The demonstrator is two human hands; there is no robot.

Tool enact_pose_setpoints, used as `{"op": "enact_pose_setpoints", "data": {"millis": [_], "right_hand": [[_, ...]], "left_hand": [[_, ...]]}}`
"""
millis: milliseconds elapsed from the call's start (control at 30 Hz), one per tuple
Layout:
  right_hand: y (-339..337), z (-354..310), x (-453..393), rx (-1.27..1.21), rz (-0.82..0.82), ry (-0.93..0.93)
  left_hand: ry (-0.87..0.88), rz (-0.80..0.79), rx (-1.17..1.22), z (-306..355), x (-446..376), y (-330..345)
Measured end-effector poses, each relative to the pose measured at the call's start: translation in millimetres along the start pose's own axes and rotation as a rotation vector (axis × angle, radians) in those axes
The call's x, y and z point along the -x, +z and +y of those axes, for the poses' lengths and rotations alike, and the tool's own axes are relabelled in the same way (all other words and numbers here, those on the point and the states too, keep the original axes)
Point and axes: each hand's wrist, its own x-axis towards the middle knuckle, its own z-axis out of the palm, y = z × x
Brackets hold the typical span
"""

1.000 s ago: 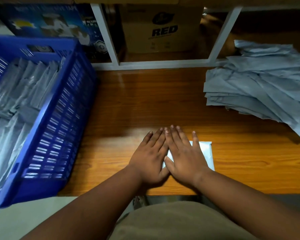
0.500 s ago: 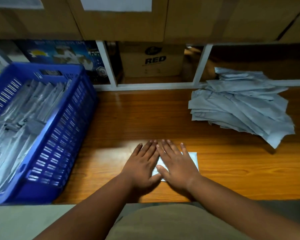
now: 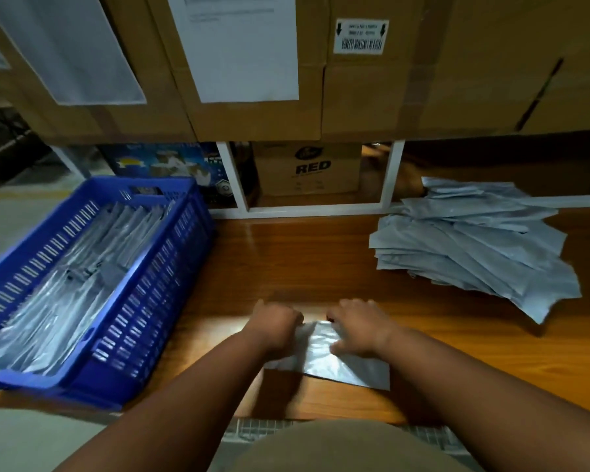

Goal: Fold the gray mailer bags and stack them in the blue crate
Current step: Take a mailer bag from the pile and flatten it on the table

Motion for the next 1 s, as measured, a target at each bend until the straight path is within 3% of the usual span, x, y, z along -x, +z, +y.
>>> {"op": "enact_pose_setpoints", "data": {"millis": [200,333,533,700,833,1000], "right_hand": [[-49.6,8.1,-29.0,-0.146,-0.048,-0.131],[-117.2,-13.2,-51.6,-0.225,0.029,-0.223],[-235.8,-109.4,-105.8,-0.039,0.280,-0.439],[-298.0,-214.3,-138.8,0.064,0.354,-0.592],[-309.3,-292.2,-166.7,0.202,0.262,-0.668],[-280.9,-357.2,-205.9,0.348,0.092,-0.703]], "left_hand": [[-0.117,0.090,0.377,-41.1,38.9,-61.0],[-0.189,0.203,0.394,-92.3,91.6,-117.9],[-0.466,0.391,0.316,-186.8,174.7,-155.7],[-0.658,0.524,0.387,-237.6,238.1,-141.0],[-0.829,0.407,0.369,-266.3,268.9,-114.7],[-0.878,0.189,0.340,-284.3,268.6,-76.7]]}}
